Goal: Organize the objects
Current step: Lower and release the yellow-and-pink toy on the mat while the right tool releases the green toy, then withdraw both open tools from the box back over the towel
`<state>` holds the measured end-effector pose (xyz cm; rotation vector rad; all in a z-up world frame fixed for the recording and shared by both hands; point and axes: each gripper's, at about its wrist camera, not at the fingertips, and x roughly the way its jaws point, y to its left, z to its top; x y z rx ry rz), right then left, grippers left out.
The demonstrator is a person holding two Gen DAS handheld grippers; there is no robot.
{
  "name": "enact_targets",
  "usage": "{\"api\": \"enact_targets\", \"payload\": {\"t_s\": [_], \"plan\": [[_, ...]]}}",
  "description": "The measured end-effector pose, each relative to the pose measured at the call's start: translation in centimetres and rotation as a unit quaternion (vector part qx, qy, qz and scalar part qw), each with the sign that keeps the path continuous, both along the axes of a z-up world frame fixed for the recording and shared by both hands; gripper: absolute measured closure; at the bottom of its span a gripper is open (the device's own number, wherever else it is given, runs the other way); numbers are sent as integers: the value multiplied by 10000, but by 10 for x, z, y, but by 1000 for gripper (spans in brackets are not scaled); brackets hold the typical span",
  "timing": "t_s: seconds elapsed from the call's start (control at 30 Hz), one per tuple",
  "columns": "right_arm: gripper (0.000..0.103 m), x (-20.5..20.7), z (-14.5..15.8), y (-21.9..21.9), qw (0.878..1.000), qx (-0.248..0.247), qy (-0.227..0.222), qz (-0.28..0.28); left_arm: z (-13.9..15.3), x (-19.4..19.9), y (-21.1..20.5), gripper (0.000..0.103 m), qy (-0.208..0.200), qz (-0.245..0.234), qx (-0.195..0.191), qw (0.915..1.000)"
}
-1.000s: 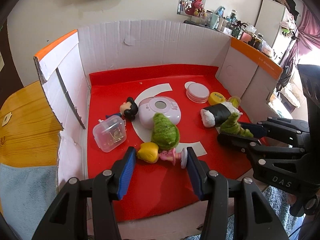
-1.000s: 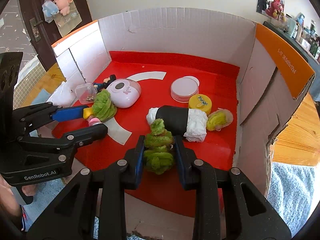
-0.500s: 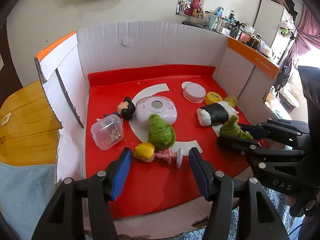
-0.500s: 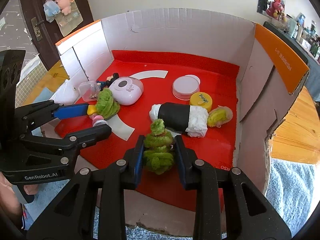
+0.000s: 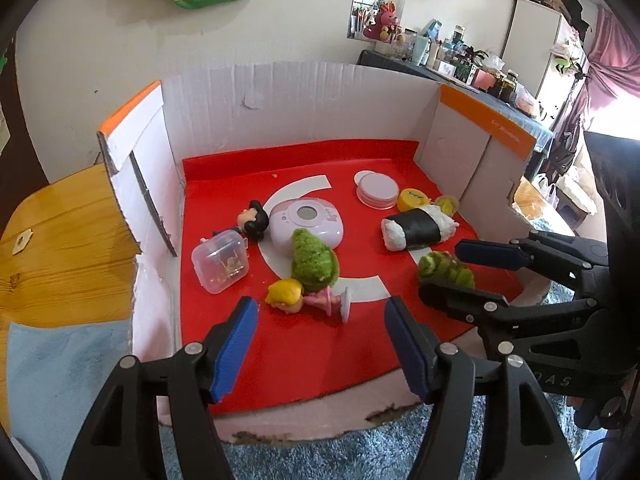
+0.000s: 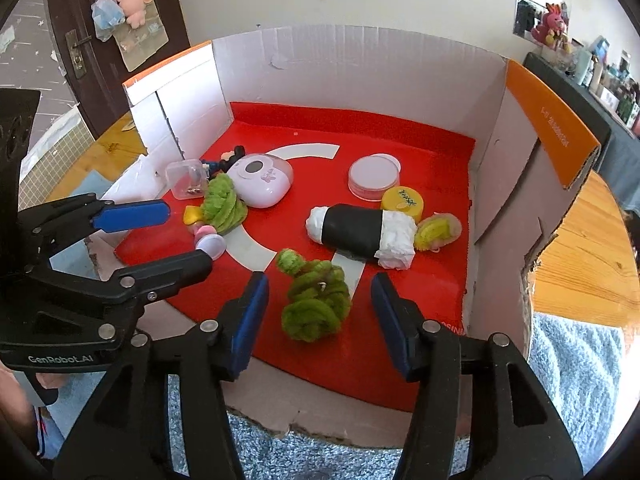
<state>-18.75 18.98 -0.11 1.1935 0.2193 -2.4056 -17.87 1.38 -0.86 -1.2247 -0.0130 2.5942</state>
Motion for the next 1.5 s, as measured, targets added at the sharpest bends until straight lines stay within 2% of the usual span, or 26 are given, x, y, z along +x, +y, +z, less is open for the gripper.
{"api": "enact_targets", "payload": {"t_s": [0.07, 0.13, 0.5, 0.6, 0.73, 0.83, 1.03, 1.17, 1.27, 1.5], "plan": [[51, 2, 1, 1, 10000, -2, 16, -7, 3, 3, 0, 32, 68, 61, -90, 9999], [50, 5, 3, 1, 10000, -15, 37, -8, 6, 7, -2, 25, 173, 152, -164, 9996], [32, 22, 15, 3, 9997, -106, 200, -21, 17, 26, -23, 23, 290, 443, -89, 9986], [32, 27, 19, 4, 9996, -129, 243, -37, 18, 31, -25, 23, 297, 478, -76, 9984], [26, 35, 24, 5, 9994, -122, 333, -54, 21, 39, -25, 18, 372, 497, -92, 9980], [26, 40, 26, 5, 9992, -125, 375, -58, 25, 45, -24, 17, 425, 476, -79, 9979], [15, 51, 30, 6, 9988, -118, 460, -77, 30, 57, -24, 14, 535, 493, -127, 9973], [14, 57, 31, 7, 9987, -124, 493, -88, 30, 63, -23, 14, 539, 519, -149, 9971], [7, 62, 32, 8, 9985, -121, 525, -99, 29, 66, -23, 6, 540, 548, -152, 9969], [7, 70, 35, 13, 9980, -170, 592, -140, 33, 74, -22, 0, 645, 551, -116, 9963]]}}
